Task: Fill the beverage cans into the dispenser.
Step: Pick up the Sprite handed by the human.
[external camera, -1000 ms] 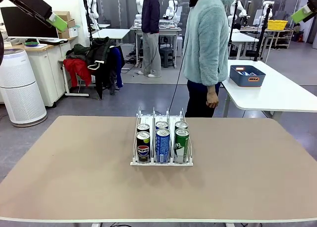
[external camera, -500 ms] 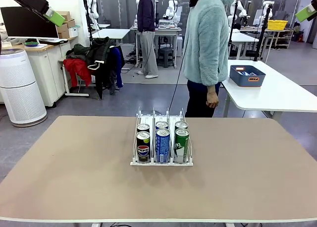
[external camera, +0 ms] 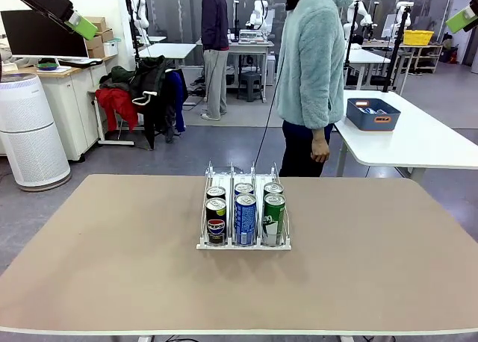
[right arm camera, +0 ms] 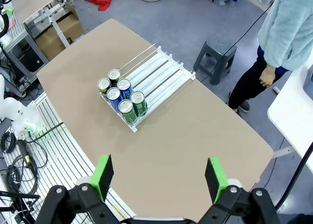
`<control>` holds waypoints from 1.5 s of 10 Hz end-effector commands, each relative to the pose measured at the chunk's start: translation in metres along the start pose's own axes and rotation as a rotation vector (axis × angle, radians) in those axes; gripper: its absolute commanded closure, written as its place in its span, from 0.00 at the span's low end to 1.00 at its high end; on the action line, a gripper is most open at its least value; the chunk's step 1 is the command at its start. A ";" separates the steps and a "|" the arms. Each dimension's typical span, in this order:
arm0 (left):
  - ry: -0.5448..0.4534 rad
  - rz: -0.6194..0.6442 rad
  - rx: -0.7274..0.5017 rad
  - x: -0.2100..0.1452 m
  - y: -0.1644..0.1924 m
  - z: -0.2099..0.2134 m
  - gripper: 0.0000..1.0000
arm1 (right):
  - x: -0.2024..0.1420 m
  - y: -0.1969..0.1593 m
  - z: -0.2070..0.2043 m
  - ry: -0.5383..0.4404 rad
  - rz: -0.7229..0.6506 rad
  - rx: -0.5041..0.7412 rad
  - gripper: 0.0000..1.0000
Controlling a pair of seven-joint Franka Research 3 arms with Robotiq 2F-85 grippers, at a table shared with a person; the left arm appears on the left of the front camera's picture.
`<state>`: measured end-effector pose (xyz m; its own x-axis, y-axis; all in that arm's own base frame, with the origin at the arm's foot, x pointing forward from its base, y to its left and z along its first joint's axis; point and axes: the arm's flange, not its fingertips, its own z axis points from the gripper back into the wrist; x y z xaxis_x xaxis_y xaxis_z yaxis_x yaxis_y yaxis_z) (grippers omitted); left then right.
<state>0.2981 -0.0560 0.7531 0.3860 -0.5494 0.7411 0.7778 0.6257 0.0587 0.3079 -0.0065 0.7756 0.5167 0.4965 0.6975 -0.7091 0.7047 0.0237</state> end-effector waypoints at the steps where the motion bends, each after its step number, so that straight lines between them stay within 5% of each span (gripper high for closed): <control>1: 0.000 0.012 -0.003 0.000 0.000 -0.001 0.00 | 0.000 0.000 0.000 0.000 0.002 0.002 0.00; 15: 0.000 0.012 -0.003 0.000 0.000 -0.001 0.00 | 0.000 0.000 0.000 0.000 0.002 0.002 0.00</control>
<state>0.2981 -0.0561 0.7531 0.3861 -0.5494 0.7410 0.7778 0.6257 0.0587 0.3079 -0.0067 0.7756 0.5169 0.4963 0.6975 -0.7088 0.7050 0.0237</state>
